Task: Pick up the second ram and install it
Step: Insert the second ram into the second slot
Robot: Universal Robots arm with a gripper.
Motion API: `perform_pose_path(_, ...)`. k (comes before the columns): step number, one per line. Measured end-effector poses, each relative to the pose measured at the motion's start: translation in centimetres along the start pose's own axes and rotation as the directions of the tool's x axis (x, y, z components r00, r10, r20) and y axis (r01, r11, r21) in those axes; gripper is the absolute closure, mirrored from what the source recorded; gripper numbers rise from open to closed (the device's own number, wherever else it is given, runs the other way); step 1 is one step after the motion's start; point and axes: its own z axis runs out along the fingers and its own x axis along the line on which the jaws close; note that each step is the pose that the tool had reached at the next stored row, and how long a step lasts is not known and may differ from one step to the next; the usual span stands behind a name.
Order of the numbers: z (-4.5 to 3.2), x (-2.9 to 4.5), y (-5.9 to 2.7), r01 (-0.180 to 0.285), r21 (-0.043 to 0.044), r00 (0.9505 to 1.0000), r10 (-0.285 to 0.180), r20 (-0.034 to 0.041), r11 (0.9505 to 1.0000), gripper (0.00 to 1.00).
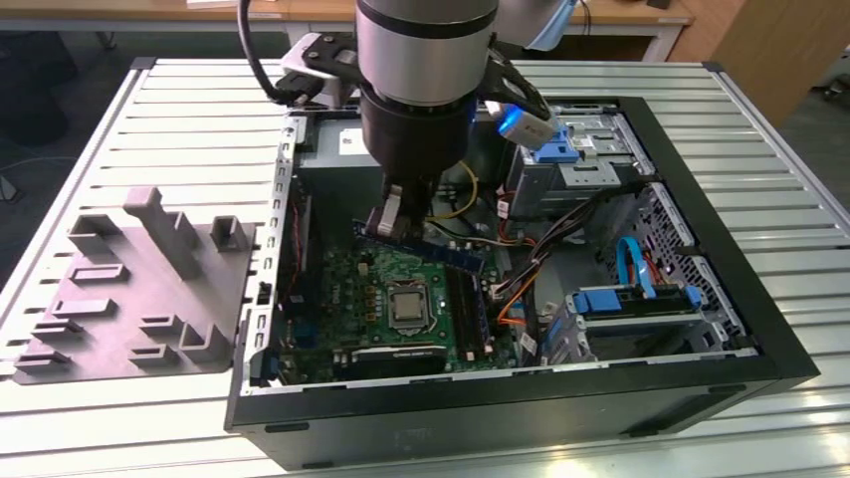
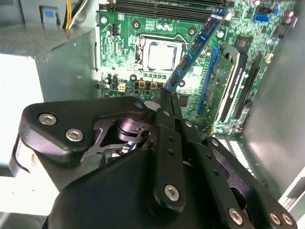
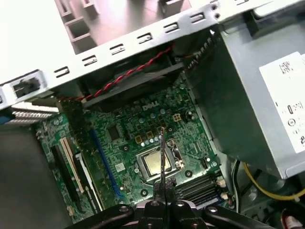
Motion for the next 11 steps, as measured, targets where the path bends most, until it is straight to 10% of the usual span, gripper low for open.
perform_pose_path(7, 0.19, 0.00, -0.01, -0.127, 0.0030, 0.9919, 0.127, 0.0049, 0.9919, 0.88)
perform_pose_path(11, 0.32, 0.01, -0.01, -0.217, 0.0047, 0.9761, 0.217, 0.0086, 0.9761, 0.88)
